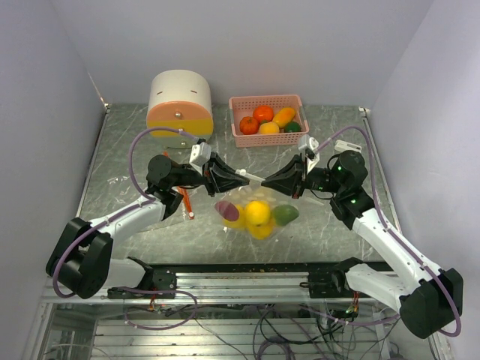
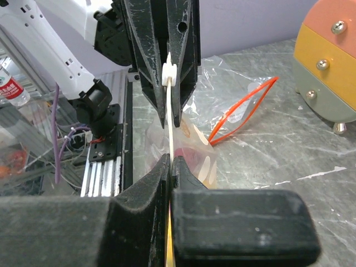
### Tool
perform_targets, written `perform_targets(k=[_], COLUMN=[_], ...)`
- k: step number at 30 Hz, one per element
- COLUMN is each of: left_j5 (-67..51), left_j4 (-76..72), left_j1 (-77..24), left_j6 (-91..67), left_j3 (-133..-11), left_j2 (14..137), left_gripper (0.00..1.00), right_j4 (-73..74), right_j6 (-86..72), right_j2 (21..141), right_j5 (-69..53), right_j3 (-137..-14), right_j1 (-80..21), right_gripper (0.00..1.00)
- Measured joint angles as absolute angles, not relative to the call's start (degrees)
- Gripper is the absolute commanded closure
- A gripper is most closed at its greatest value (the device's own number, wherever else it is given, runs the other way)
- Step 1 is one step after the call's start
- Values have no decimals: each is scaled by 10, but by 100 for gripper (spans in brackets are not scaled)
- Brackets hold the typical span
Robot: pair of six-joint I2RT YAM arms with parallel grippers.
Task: Open the zip-top bag and remove the fake food
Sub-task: Unzip the zipper food storage bag at the center of the board.
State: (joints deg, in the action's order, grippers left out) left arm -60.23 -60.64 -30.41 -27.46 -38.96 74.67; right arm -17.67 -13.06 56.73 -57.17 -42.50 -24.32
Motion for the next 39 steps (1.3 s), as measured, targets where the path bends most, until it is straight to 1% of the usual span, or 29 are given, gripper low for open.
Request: perform_targets(k=[1,7,8,9,11,14,21,24,27,30,34,39], left_j5=[-602,-602,-602,-602,-603,-607,-606,-597,-577,-565,-582,-601], left_j4=[-605,-586,-583,-582,-582,-584,-570,-543,-501,-463,-445,-452], left_j1=[-304,-302,-301,-301,-301,-301,-299,-295,-291,-289,-297,-298], left_j6=[-274,-268,-268,-268,-268,-273,-263,-242,-207,-177,-170,-176], left_j3=[-390,-391,-391,-390,-391,-391,-391,-391,-392,-399,-401,-401], left_j2=[747,747,747,747,747,749,750,746,732,722,719,717], left_gripper=[92,93,93,93,93,93,93,93,93,93,93,93], right_j4=[-176,-152,-143,-132,-111,-91,-82,-69,-58,-59,-87,-105], right_j6=[-130,-114,-108,-99,-81,-60,-51,-52,-54,-55,-55,-53], right_j2=[567,569,570,572,575,586,618,620,621,616,608,620], right_j5=[-571,-563,-558,-552,-534,-506,-445,-415,-401,-384,-350,-329], right_j3=[-425,-429,-432,-437,-449,-470,-491,-495,-508,-513,-513,-525], right_j1=[-245,-269,-280,-295,-329,-363,-381,-388,-390,-389,-385,-385], right_gripper=[100,100,97,89,81,74,62,51,44,43,44,53])
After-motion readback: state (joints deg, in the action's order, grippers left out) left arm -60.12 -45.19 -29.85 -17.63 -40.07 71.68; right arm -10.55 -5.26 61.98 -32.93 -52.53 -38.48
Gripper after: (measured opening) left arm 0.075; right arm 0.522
